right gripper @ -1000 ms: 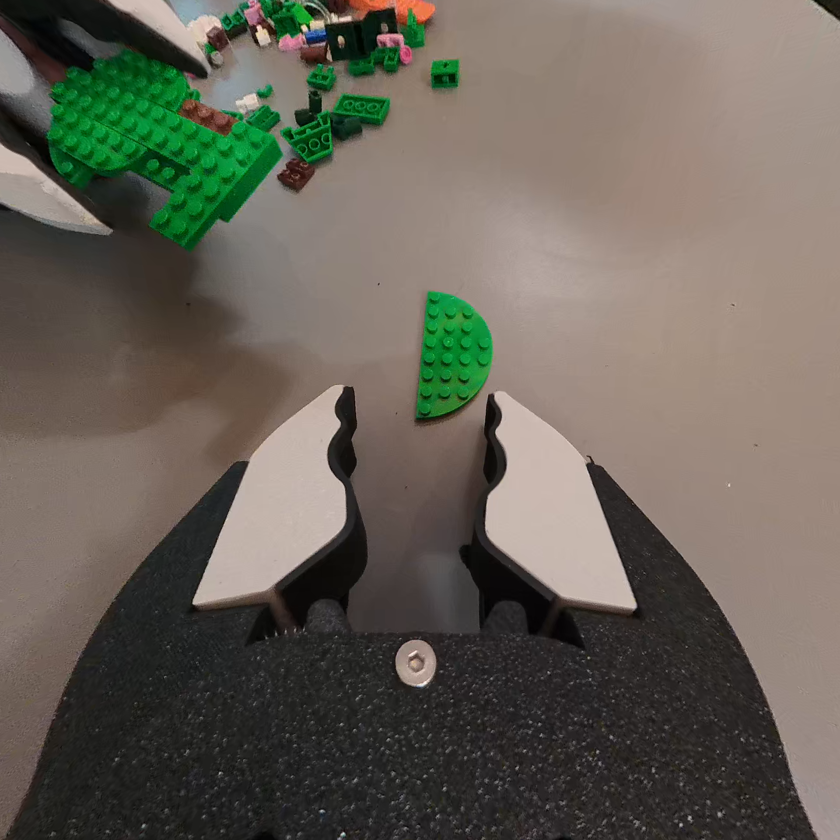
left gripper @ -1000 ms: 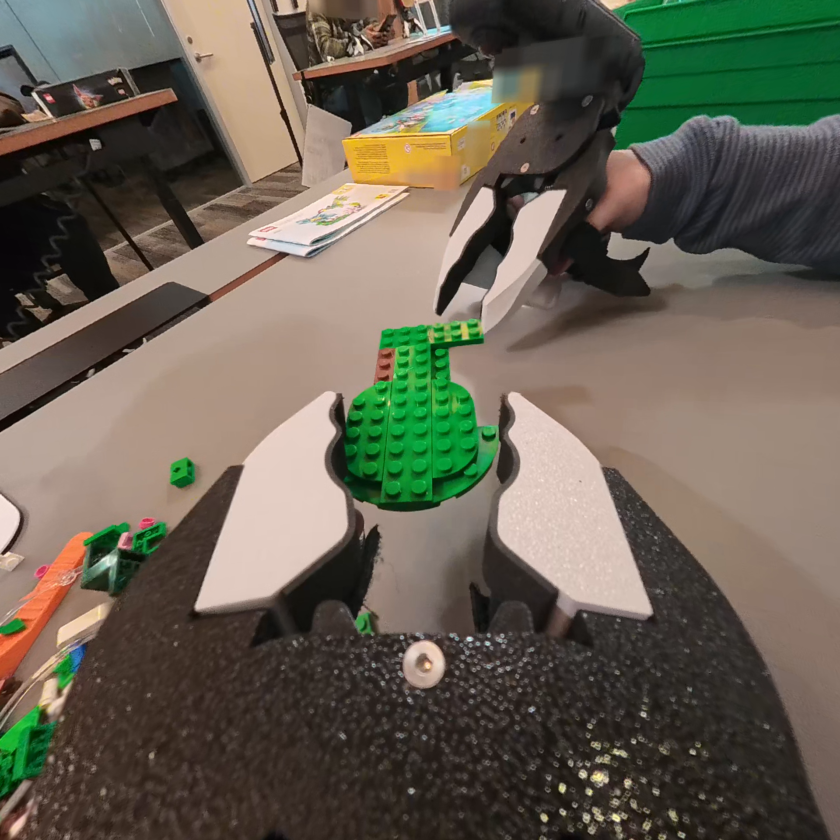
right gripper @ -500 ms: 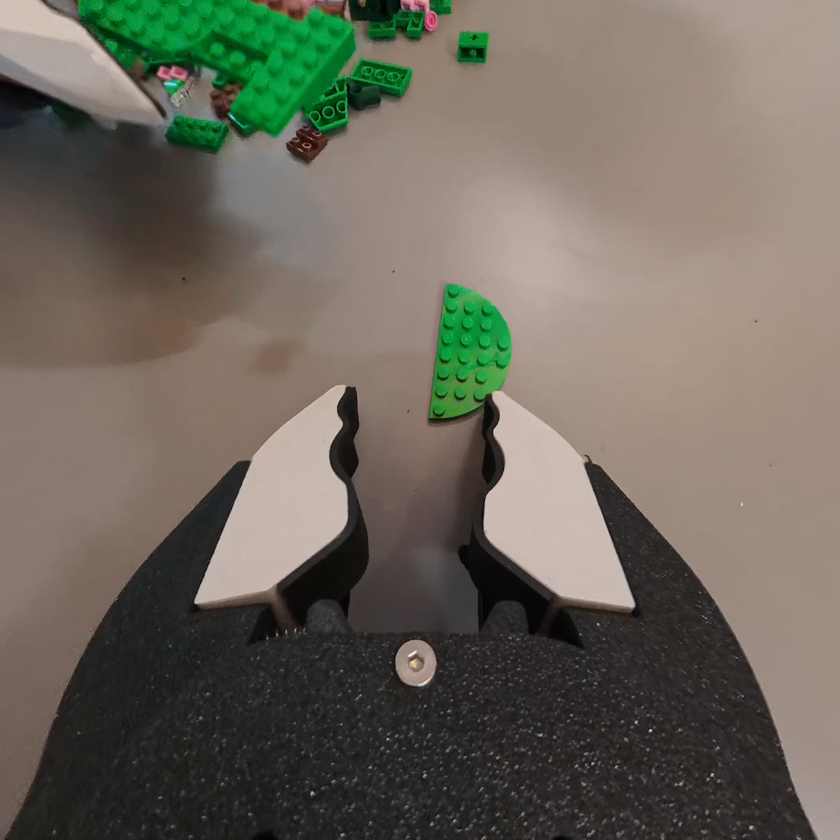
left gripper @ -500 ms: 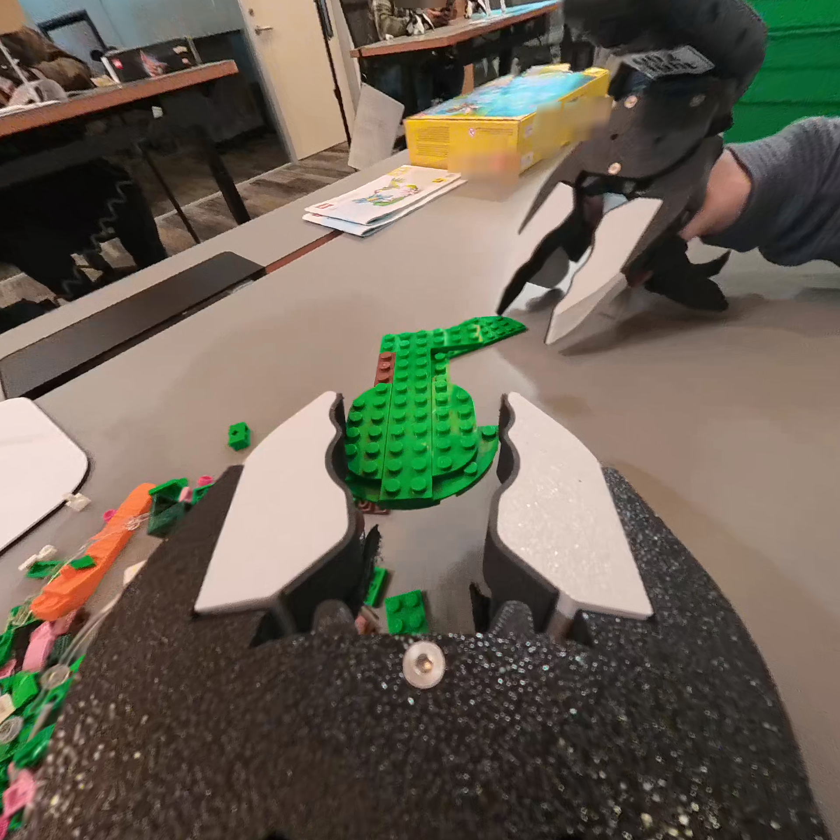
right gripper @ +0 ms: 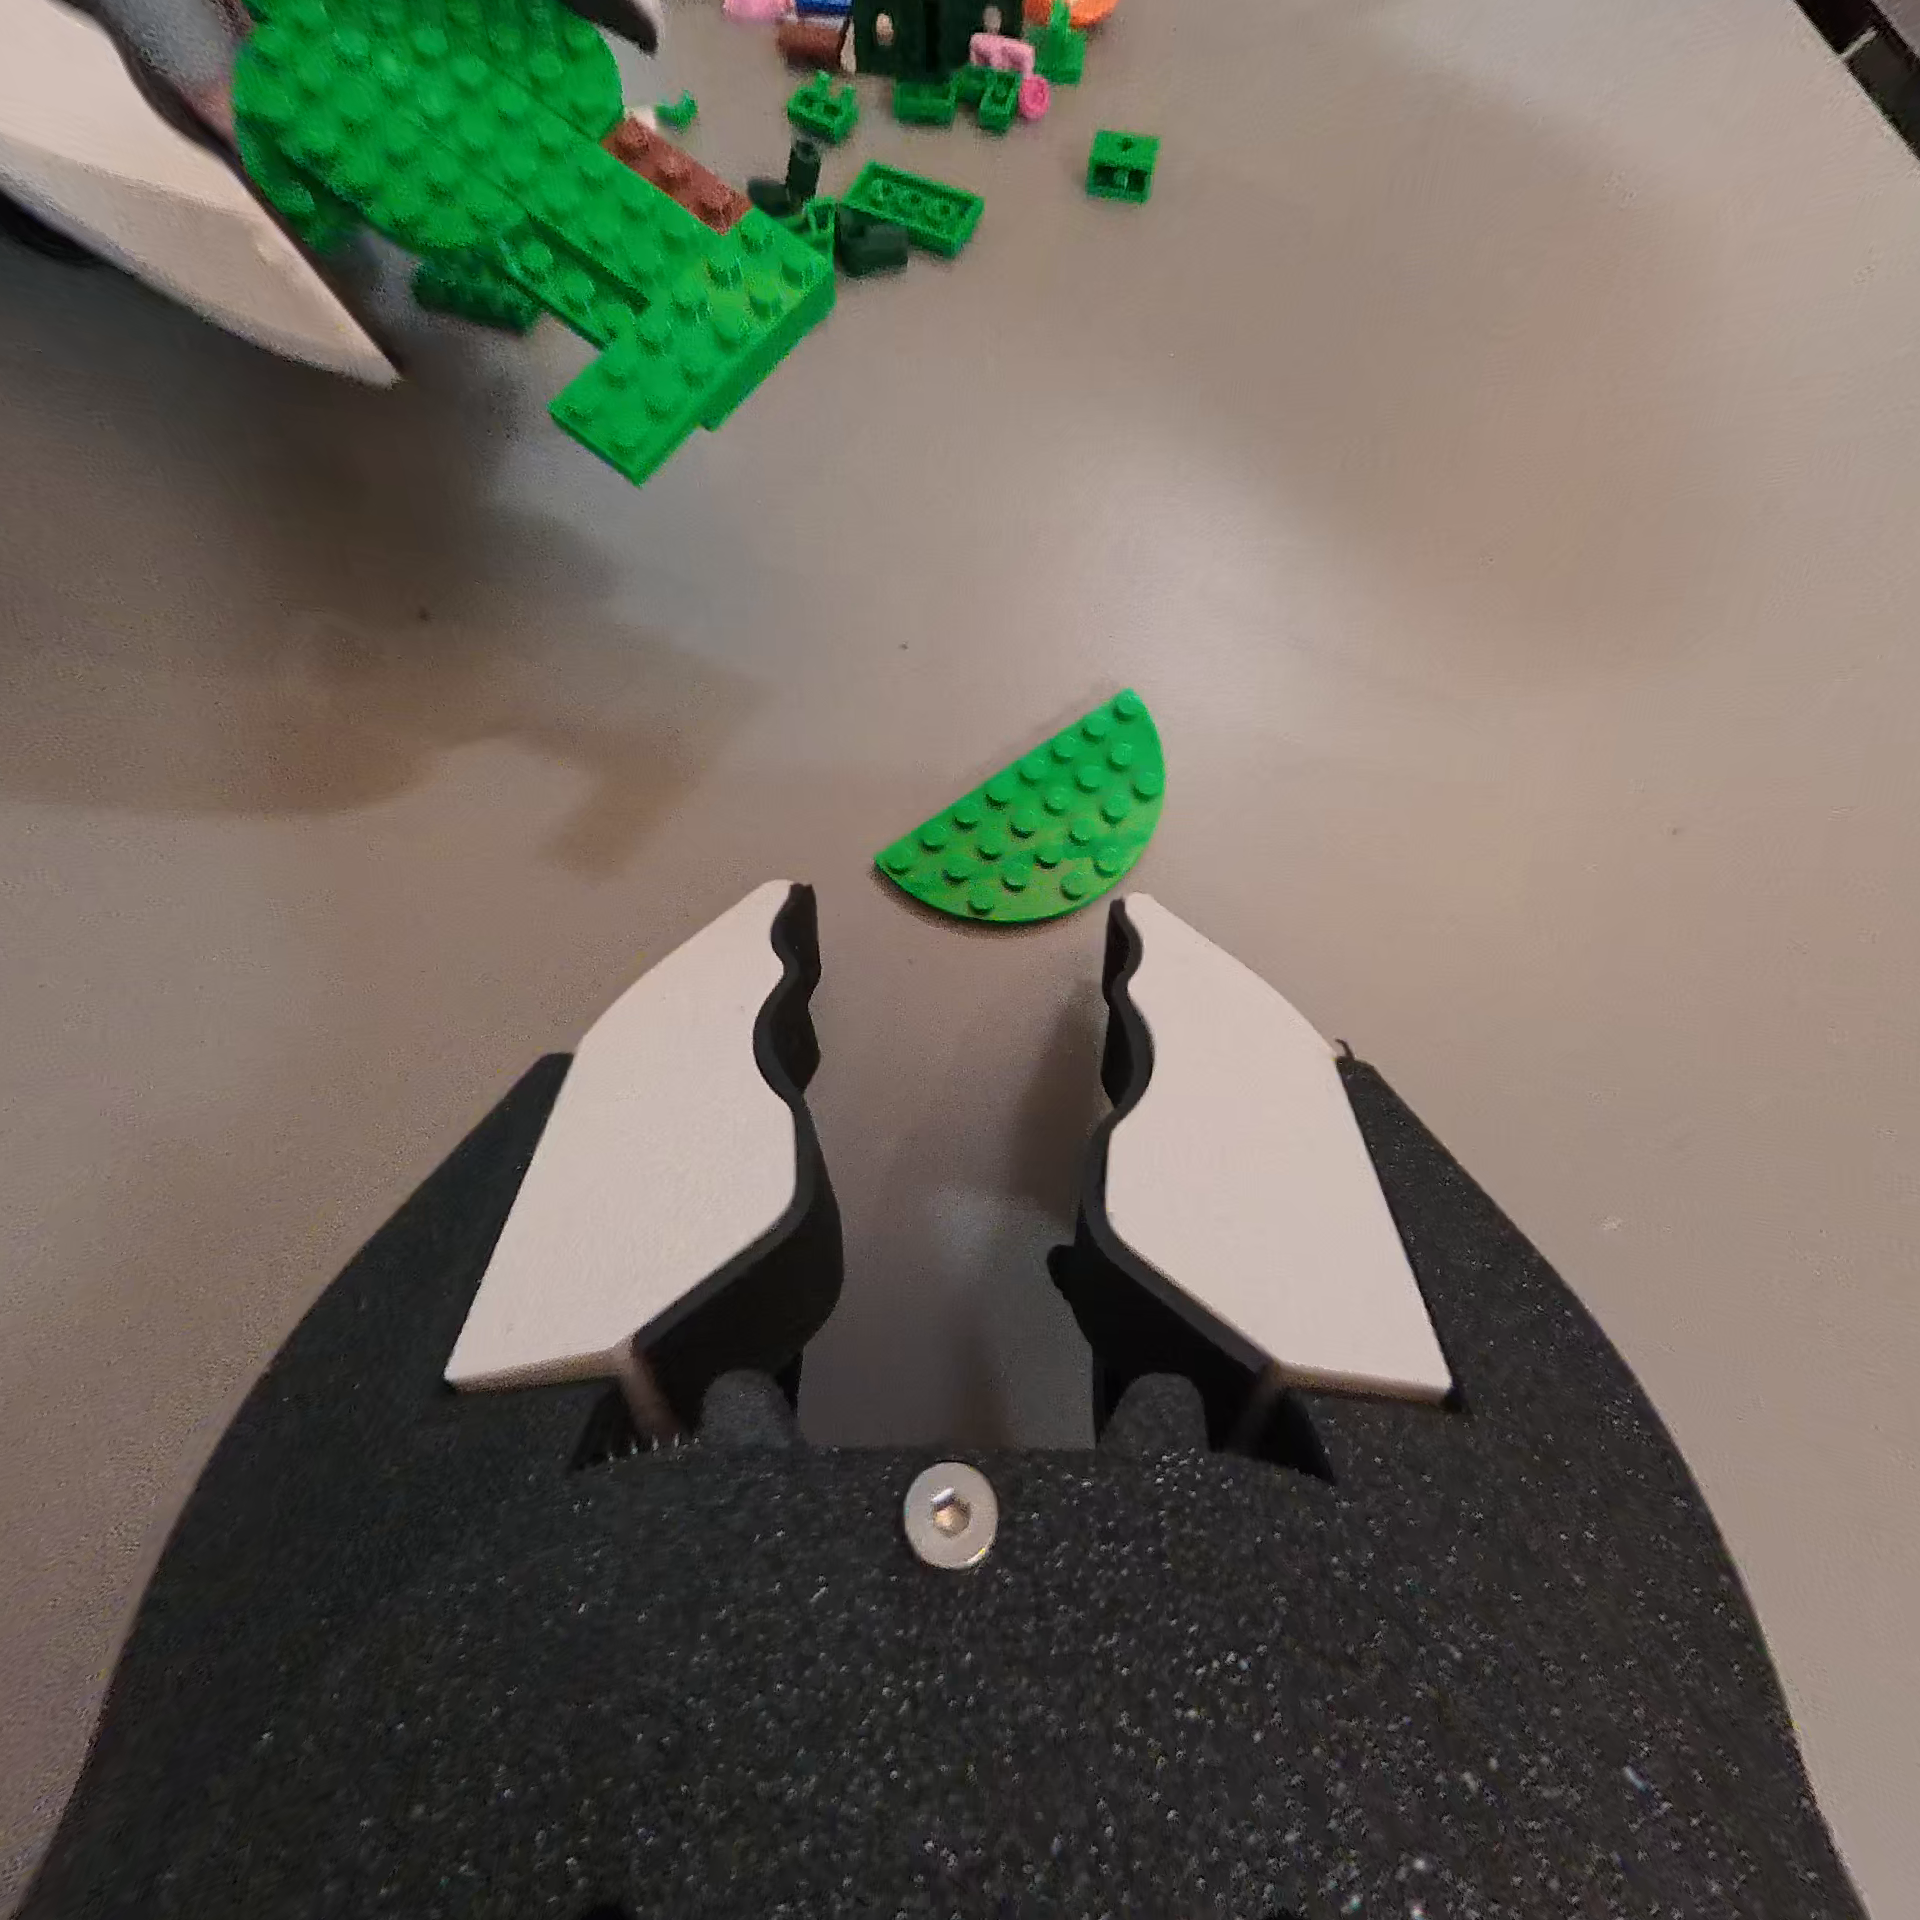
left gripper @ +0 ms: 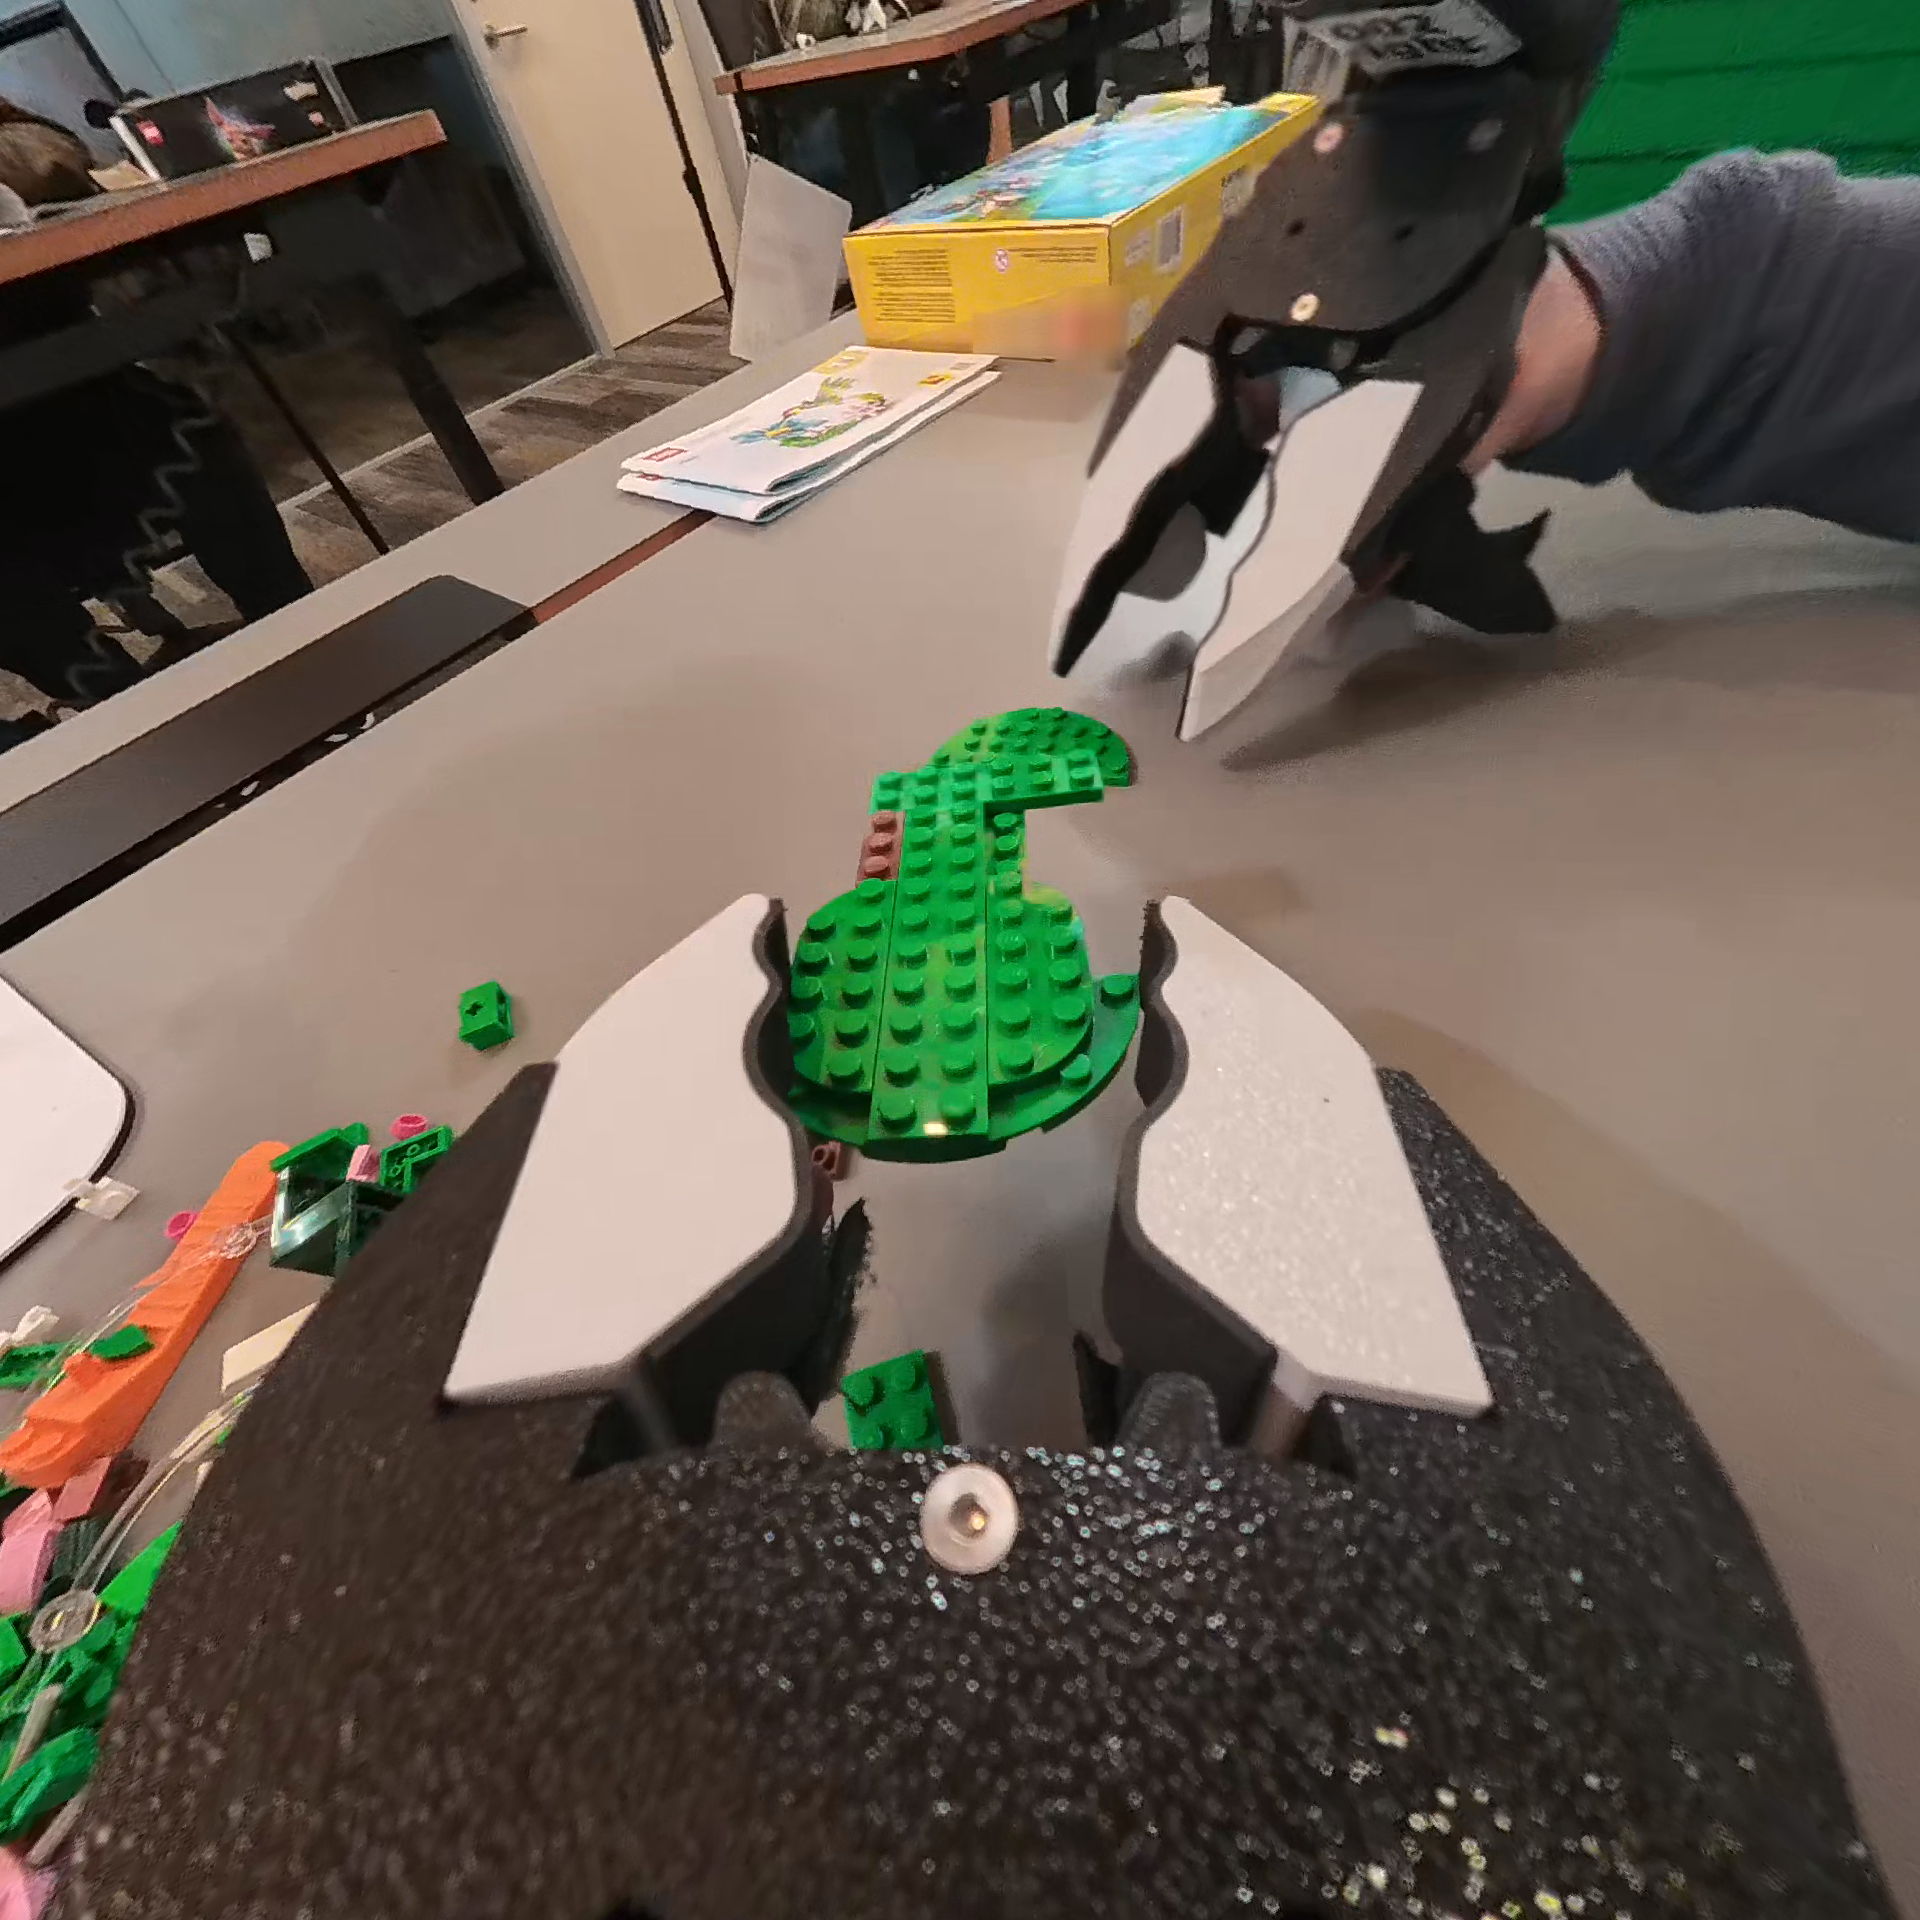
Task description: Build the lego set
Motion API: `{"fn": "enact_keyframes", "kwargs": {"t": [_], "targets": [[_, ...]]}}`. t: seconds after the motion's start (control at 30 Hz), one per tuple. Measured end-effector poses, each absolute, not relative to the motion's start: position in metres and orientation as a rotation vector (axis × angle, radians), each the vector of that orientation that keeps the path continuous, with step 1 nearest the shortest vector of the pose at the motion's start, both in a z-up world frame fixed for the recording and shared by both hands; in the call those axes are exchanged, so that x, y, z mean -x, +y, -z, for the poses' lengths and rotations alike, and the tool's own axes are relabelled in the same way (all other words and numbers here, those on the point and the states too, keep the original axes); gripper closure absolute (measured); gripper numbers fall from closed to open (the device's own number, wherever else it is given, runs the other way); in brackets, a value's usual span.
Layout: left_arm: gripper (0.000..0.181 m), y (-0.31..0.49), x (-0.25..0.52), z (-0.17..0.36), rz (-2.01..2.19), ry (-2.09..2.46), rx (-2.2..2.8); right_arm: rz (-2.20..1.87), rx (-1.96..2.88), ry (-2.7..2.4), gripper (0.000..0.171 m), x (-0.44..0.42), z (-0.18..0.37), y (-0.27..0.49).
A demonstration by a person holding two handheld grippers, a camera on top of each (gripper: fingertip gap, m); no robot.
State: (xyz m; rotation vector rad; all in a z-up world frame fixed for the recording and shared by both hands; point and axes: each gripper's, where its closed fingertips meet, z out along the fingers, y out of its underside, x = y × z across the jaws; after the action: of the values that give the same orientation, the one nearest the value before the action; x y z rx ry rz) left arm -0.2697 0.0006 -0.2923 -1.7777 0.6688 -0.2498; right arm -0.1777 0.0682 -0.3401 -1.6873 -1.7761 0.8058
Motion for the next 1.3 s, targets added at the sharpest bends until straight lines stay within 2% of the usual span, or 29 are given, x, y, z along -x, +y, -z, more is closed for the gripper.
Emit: {"fn": "enact_keyframes", "kwargs": {"t": [0.23,0.4,0.77,0.9,1.3], "targets": [[0.117,0.0,0.269,0.295,0.223,0.707,1.78,-0.882,1.692,-1.92,0.119,0.182,0.348,0.075],[0.117,0.0,0.269,0.295,0.257,0.691,1.787,-1.056,1.529,-2.103,0.123,0.182,0.342,0.028],[0.118,-0.013,0.257,0.293,0.375,0.823,1.767,-0.89,1.262,-2.176,0.127,0.206,0.336,0.052],[0.118,-0.016,0.258,0.293,0.456,0.819,1.784,-0.955,1.208,-2.255,0.122,0.213,0.337,0.05],[0.118,-0.021,0.254,0.286,0.543,0.826,1.742,-0.845,0.963,-2.549,0.127,0.22,0.336,0.037]]}}
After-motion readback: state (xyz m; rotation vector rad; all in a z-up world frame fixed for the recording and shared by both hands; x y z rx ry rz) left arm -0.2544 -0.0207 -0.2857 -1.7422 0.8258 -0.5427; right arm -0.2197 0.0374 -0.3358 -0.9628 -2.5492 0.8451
